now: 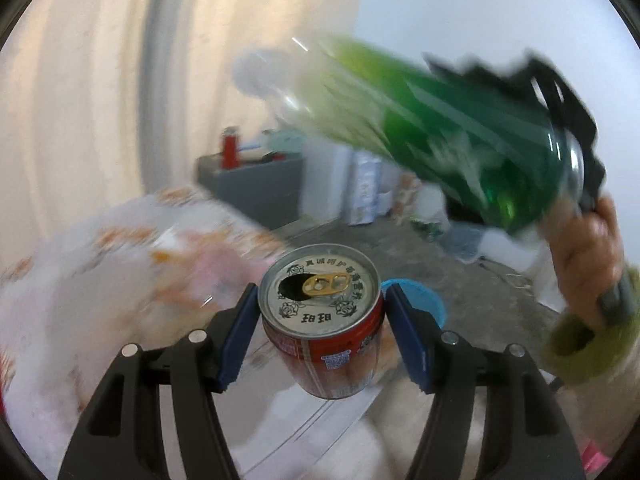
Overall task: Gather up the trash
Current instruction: 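Lift the can with the left tool while the right tool lifts the bottle toward the wastebasket, then open both tools over the blue wastebasket to drop can and bottle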
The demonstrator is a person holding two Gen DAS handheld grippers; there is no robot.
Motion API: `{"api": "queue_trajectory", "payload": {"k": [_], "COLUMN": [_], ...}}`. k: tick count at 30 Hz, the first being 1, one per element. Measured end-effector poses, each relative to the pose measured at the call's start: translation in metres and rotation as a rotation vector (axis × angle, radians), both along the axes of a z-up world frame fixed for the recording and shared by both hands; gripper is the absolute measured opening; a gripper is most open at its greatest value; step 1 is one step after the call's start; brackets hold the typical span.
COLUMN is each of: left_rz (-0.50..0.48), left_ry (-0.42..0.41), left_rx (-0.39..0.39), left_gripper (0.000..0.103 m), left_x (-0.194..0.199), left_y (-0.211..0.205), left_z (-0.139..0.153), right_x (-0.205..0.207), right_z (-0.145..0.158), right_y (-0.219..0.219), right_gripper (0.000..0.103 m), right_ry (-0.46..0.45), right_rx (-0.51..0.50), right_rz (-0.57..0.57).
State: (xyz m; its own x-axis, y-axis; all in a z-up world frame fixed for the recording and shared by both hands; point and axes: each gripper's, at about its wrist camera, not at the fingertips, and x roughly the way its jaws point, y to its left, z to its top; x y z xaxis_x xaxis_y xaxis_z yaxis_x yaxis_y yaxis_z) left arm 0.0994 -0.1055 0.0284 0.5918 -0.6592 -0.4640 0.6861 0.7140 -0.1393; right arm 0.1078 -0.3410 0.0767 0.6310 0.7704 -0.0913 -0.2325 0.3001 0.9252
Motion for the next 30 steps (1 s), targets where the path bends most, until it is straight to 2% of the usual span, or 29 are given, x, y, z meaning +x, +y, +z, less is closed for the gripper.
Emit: {"api": "queue_trajectory", "payload": {"k": [4,7,9,12,13,15,17,18,21,22,26,29,30], "left_rz": [-0.146,-0.247,-0.281,-0.327,-0.332,-0.34,-0.316,-0.315,-0.277,-0.258,-0.182,-0.116,-0.106], "left_ry": [0.009,0.098,0.151,0.234,0.304,0.369,0.418,0.431,0.529,0.573,0.667,0.735,0.747], "left_rx": [-0.021,-0.023,0.002,0.097,0.149,0.213,0.318,0.343,0.46,0.502,0.659,0.722,0.731], "left_gripper": [0.063,0.063,0.062,0.062,0.062,0.062,0.062,0.062,0.061,0.06,0.058,0.058,0.058], "left_x": [0.015,0.033,0.045,0.062,0.074,0.089,0.111,0.112,0.146,0.16,0.187,0.208,0.209], "left_y": [-0.069,-0.137,-0.182,-0.261,-0.297,-0.335,-0.385,-0.398,-0.451,-0.469,-0.512,-0.526,-0.528], "left_z": [0.01,0.005,-0.003,-0.025,-0.041,-0.062,-0.093,-0.099,-0.146,-0.166,-0.234,-0.28,-0.289], "right_x": [-0.064,-0.096,-0.116,-0.121,-0.122,-0.123,-0.115,-0.11,-0.096,-0.088,-0.054,-0.023,-0.021], "right_z": [-0.017,-0.04,-0.064,-0.11,-0.124,-0.162,-0.192,-0.211,-0.259,-0.283,-0.334,-0.361,-0.361], "right_y": [-0.076,-0.114,-0.143,-0.169,-0.178,-0.206,-0.225,-0.237,-0.27,-0.281,-0.314,-0.331,-0.337], "right_gripper": [0.055,0.055,0.055,0.055,0.055,0.055,0.055,0.055,0.055,0.055,0.055,0.055,0.055], "right_ry": [0.059,0.139,0.232,0.338,0.373,0.441,0.494,0.522,0.609,0.652,0.789,0.869,0.891], "right_rx": [-0.033,-0.058,-0.089,-0.077,-0.069,-0.028,0.011,0.03,0.088,0.123,0.164,0.138,0.132], "right_rz": [-0.247,-0.382,-0.473,-0.551,-0.575,-0.624,-0.648,-0.664,-0.687,-0.695,-0.688,-0.672,-0.671]}}
